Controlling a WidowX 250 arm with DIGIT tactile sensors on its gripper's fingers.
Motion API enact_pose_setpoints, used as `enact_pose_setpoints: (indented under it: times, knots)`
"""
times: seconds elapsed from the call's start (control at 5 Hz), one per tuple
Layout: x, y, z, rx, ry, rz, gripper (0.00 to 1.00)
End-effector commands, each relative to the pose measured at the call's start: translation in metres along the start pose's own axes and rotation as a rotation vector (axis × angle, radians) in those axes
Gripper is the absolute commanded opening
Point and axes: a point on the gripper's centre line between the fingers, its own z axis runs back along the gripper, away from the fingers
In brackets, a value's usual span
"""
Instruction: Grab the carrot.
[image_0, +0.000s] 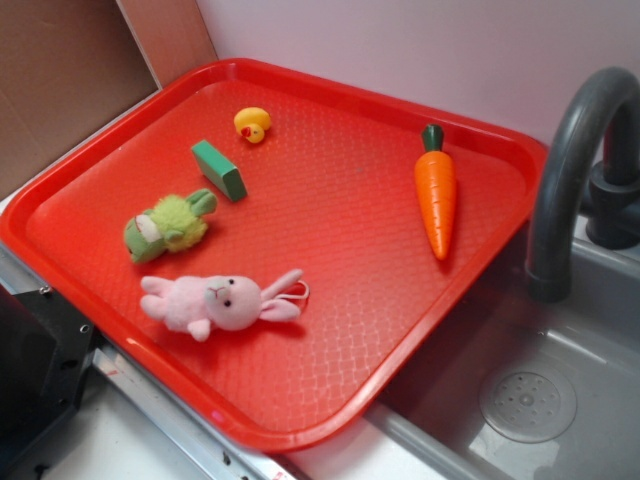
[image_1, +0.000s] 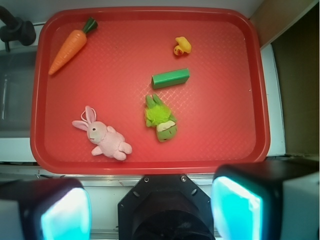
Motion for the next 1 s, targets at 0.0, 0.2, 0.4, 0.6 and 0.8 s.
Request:
enact_pose_setpoints:
  times: [0.0,0.2,0.4,0.6,0.8]
  knots:
    - [0.0,0.0,0.0,0.0,0.0,0.0,1.0]
    - [0.011,-0.006,-0.008,0.05,-0.085,0.224,1.0]
    - [0.033,-0.023,-0.023,0.048,-0.185,0.373,1.0]
    - [0.067,-0.047,-0.052,0.074,-0.34,0.482,1.0]
    - [0.095,-0.065,-0.068,0.025,-0.453,0.562,1.0]
